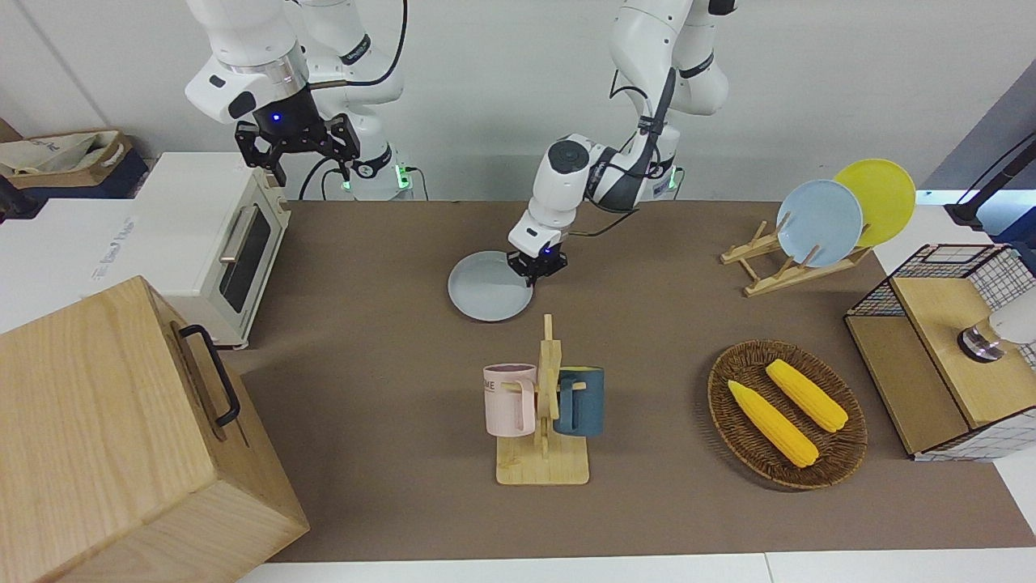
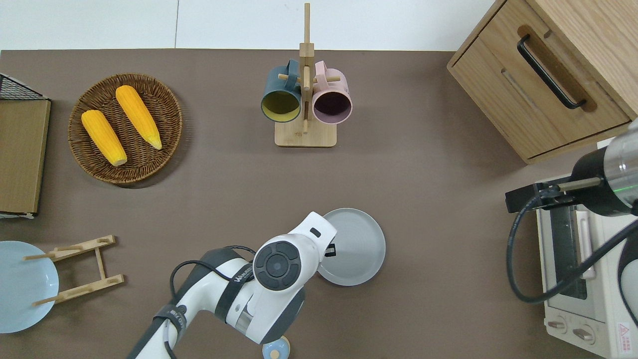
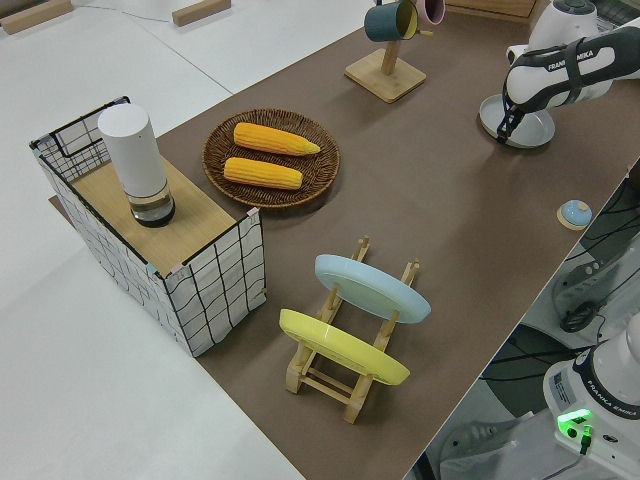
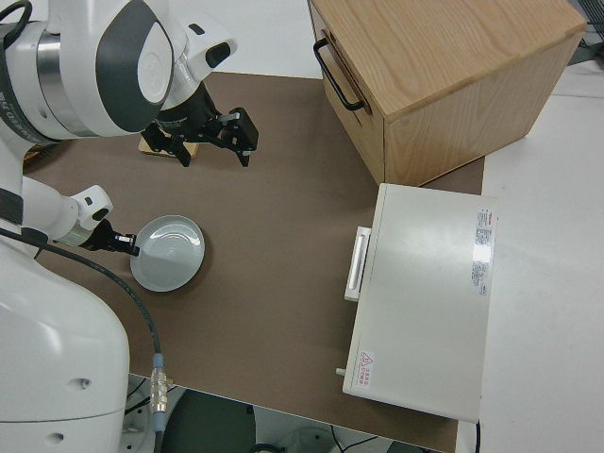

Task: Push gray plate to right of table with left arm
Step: 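Push the gray plate with the left gripper toward the toaster oven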

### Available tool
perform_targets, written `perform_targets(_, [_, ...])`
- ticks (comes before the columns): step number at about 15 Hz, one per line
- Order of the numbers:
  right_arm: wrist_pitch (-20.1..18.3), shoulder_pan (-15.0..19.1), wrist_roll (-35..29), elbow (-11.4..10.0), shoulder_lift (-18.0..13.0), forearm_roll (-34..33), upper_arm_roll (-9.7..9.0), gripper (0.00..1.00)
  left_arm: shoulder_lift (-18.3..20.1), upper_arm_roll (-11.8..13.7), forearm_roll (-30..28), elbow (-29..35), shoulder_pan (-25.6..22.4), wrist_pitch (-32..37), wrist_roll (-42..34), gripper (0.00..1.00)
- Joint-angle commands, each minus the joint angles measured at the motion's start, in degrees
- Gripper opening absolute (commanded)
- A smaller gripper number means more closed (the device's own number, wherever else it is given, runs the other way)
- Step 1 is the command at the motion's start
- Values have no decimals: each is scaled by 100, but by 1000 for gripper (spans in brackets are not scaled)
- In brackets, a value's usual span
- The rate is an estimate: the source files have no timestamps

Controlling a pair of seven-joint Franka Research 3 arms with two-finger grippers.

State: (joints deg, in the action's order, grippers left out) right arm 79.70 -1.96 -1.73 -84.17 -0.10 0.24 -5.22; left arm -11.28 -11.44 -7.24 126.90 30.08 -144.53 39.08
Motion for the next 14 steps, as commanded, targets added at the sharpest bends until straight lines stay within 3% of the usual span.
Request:
perform_targets(1, [-69,64,15,5,-43,46,-32,983,-734,37,30,-744,497,-5,626,0])
perform_targets(6, [-69,64,15,6,-43,46,-23,983,-1270,37,345,-1825,867,670,1346,0])
perform_targets(14, [-69,64,15,-3,-43,46,-32,983,-1333,28,522,-1888,912,707,1585,22])
